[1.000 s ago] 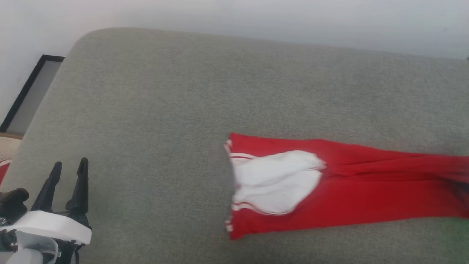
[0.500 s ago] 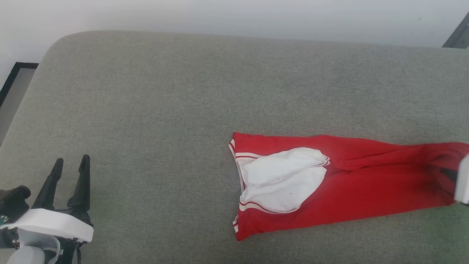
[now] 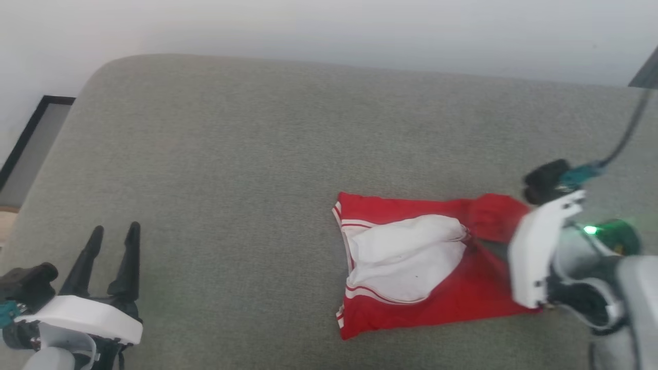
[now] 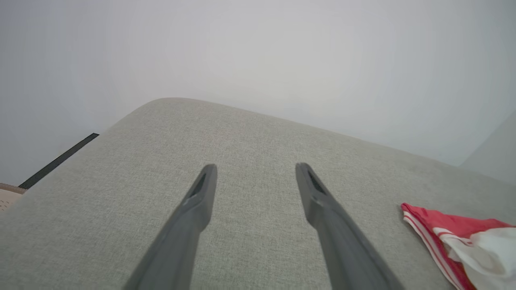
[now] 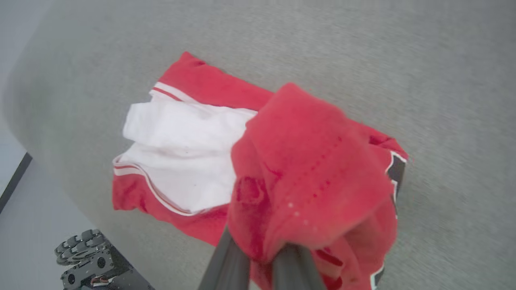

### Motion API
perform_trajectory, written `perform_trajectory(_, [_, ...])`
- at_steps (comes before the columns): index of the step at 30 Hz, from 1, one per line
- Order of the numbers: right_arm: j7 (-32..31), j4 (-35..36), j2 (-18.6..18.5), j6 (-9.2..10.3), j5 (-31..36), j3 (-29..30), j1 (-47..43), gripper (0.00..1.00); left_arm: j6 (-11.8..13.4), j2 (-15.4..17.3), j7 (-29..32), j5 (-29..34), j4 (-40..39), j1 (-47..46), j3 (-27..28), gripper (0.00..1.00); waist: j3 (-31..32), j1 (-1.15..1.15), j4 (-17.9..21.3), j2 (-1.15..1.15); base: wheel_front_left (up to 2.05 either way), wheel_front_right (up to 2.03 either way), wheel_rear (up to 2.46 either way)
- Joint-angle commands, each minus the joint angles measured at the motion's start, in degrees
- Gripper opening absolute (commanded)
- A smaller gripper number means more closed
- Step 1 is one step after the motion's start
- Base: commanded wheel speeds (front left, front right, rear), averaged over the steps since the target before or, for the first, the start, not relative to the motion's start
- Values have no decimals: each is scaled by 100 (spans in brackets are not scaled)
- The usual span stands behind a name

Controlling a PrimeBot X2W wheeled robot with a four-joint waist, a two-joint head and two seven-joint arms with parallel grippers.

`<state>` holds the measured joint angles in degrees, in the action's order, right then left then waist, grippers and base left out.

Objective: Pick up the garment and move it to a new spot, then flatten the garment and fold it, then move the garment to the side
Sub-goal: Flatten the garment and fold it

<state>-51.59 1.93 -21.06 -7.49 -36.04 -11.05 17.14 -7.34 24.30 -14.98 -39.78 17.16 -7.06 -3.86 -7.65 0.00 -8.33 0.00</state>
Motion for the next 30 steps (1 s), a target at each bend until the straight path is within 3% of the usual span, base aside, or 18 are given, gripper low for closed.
perform_trajectory(1, [67, -44, 96, 0, 13, -148, 121, 0, -19, -15, -23, -48, 3, -21, -42, 100, 36, 0, -89, 0, 0, 0, 0])
perform_trajectory(14, [821, -1521, 658, -1, 22, -1447, 904, 0, -18, -88, -23, -95, 117, -296, -326, 100, 106, 0, -626, 0, 0, 0, 0])
perform_trajectory(16, [961, -1778, 694, -1, 18, -1558, 984, 30, -18, -102, -23, -94, 151, -305, -352, 100, 120, 0, -666, 0, 0, 0, 0])
perform_trajectory(17, [1032, -1878, 698, 0, 5, -1620, 1024, 51, -19, -112, -23, -95, 156, -317, -360, 100, 129, 0, -682, 0, 0, 0, 0])
perform_trajectory(18, [1097, -1955, 700, 0, -25, -1671, 1062, 100, -19, -117, -23, -99, 153, -324, -359, 100, 139, 0, -689, 0, 0, 0, 0])
perform_trajectory(30, [1455, -1722, 378, -1, -478, -1865, 1129, 100, -18, -57, -23, -64, 110, -46, -87, 100, 352, 0, -411, 0, 0, 0, 0])
